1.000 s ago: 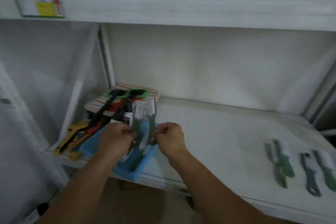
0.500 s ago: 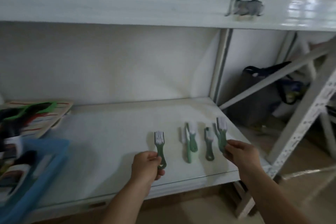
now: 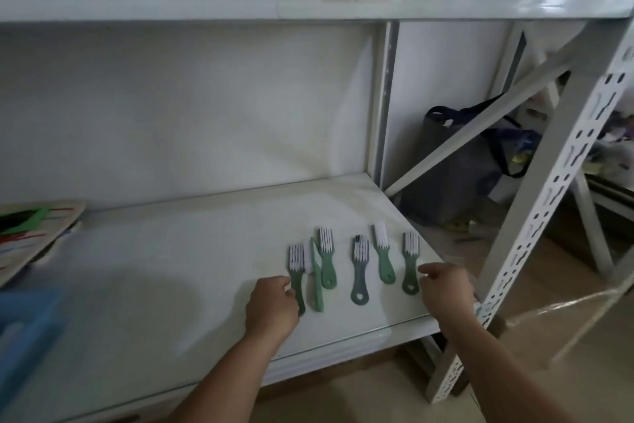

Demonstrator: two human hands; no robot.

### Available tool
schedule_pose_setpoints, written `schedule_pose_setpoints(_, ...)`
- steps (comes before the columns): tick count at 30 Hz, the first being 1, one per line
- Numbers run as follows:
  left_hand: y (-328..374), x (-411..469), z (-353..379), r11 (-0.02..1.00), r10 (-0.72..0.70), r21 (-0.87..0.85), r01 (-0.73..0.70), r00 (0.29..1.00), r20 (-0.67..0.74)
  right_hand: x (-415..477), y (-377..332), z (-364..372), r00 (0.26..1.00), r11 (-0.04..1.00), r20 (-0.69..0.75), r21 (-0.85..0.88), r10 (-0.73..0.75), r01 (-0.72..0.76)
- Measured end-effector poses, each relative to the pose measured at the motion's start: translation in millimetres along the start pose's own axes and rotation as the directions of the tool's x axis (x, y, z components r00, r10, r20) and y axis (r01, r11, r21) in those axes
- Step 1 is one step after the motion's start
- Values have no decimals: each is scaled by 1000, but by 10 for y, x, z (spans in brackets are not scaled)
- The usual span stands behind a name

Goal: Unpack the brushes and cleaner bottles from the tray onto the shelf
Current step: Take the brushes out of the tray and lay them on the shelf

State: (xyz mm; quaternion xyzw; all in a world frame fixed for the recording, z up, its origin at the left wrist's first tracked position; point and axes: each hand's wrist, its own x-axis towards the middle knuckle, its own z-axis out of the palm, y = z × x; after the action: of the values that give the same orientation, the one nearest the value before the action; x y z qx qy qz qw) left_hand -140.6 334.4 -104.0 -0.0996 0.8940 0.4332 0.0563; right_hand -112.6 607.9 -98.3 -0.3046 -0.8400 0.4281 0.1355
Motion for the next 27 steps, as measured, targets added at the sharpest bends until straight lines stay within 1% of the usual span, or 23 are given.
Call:
schedule_pose_setpoints(2, -408, -213, -612, 999, -45, -15, 43, 991, -124, -384, -382, 427, 982, 989, 122, -8, -143, 145)
schedule_pose_setpoints(5, -313, -364, -705, 997, 66, -20, -70, 987, -145, -528, -500, 311, 979, 980, 59, 38, -195, 193)
schedule_pose_setpoints(7, -207, -430, -786, 988, 132, -58, -143, 979, -157, -576, -518, 215, 966, 964, 1, 63, -258, 257)
schedule_pose_setpoints(10, -173, -444, -1096, 983, 162, -53, -176, 967, -198, -777, -652, 271, 926, 927, 36, 44, -375, 374)
schedule_pose_setpoints(11, -282, -447, -1337, 984, 156, -50, -174, 954, -255, -912, -768, 424, 900, 903, 77, 55, -429, 426)
schedule_pose_setpoints(13, -599, -457, -1881, 992, 98, -45, -122, 927, -362, -1249, -1074, 802, 837, 861, 205, 118, -508, 494)
schedule_pose_setpoints(16, -1104, -439, -2580, 999, 20, 52, 1, 916, -400, -1779, -1563, 1309, 707, 796, 372, 200, -601, 572)
schedule_pose_setpoints(20, -1616, -453, -3152, 982, -55, 136, 134, 881, -470, -2357, -2114, 1882, 508, 688, 507, 274, -697, 672)
schedule_pose_setpoints(22, -1791, -462, -3290, 965, -67, 195, 177, 882, -467, -2595, -2338, 2145, 425, 643, 565, 264, -707, 719)
schedule_pose_setpoints(24, -1915, -447, -3322, 921, -68, 323, 220, 904, -421, -2776, -2524, 2397, 363, 611, 620, 244, -695, 753)
schedule_pose_setpoints(25, -1938, -439, -3306, 900, -72, 375, 224, 922, -380, -2851, -2602, 2515, 341, 596, 648, 221, -682, 772)
schedule_pose_setpoints(27, -1991, -379, -3246, 877, -100, 426, 222, 952, -290, -2975, -2739, 2721, 314, 558, 702, 142, -639, 817)
